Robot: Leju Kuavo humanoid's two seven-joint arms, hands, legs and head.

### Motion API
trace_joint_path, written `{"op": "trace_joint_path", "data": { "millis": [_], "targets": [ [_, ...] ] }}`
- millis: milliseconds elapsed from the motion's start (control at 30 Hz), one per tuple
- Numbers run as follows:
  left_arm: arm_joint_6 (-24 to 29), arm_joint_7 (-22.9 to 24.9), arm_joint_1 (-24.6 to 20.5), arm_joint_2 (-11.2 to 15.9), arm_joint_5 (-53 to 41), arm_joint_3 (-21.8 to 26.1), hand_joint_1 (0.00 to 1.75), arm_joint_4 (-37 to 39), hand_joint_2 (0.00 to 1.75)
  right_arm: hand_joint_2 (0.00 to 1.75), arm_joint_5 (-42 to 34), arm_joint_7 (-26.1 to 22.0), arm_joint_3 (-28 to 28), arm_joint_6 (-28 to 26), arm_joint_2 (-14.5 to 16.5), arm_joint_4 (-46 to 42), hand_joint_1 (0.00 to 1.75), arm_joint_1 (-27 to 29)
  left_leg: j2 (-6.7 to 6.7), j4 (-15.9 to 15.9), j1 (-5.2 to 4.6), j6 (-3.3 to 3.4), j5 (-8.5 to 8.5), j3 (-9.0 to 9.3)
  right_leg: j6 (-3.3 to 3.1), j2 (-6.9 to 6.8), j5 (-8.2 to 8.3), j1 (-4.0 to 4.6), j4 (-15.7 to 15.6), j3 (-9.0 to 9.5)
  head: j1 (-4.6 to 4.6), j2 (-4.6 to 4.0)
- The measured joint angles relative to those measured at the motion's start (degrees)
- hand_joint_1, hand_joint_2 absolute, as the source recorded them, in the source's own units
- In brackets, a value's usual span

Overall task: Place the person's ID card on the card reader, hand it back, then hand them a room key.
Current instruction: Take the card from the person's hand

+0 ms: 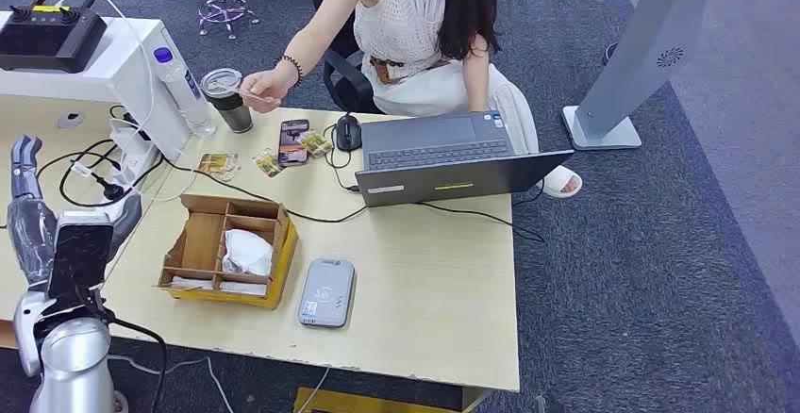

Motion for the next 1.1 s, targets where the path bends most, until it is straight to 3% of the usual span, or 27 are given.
{"op": "trace_joint_path", "data": {
  "millis": [500, 633, 800, 933, 1100],
  "targets": [
    [5.7, 9.0, -11.7, 6.6, -19.5, -9.5, 0.00, 9.5, 1.75, 1.75, 2.3, 3.5, 0.0, 0.3, 0.1, 0.3, 0.00, -0.1, 0.01, 0.0, 0.00, 0.00, 0.01, 0.00, 0.01, 0.02, 0.02, 0.00, 0.0, -0.01, 0.01, 0.00],
    [7.2, 11.7, -14.8, 8.1, -25.4, -12.5, 0.00, 12.6, 1.75, 0.00, 3.0, 4.2, 0.0, 0.8, 0.0, 0.4, 0.00, -0.1, 0.01, 0.0, 0.00, -0.01, 0.02, 0.00, 0.01, 0.03, 0.02, 0.00, 0.0, -0.01, 0.01, 0.00],
    [9.1, 15.2, -18.2, 9.6, -32.5, -16.1, 0.00, 16.5, 1.75, 0.00, 4.0, 4.4, 0.0, 1.5, 0.0, 0.6, 0.00, -0.1, 0.01, 0.0, 0.00, -0.01, 0.02, -0.01, 0.01, 0.03, 0.02, 0.00, 0.0, 0.00, 0.02, 0.00],
    [10.3, 17.1, -19.7, 10.5, -36.5, -18.2, 1.66, 18.5, 1.75, 0.00, 4.5, 4.3, 0.0, 2.2, 0.0, 0.7, 0.00, -0.1, 0.02, 0.0, 0.00, -0.01, 0.02, -0.01, 0.01, 0.04, 0.02, 0.00, 0.0, -0.01, 0.01, 0.00],
    [10.3, 17.4, -20.7, 10.8, -36.9, -19.5, 1.75, 20.1, 1.75, 0.00, 4.6, 4.0, 0.0, 2.8, 0.0, 0.9, 0.00, -0.1, 0.01, 0.0, 0.00, -0.01, 0.02, -0.01, 0.01, 0.04, 0.02, 0.00, 0.0, -0.01, 0.01, 0.00]
  ]
}}
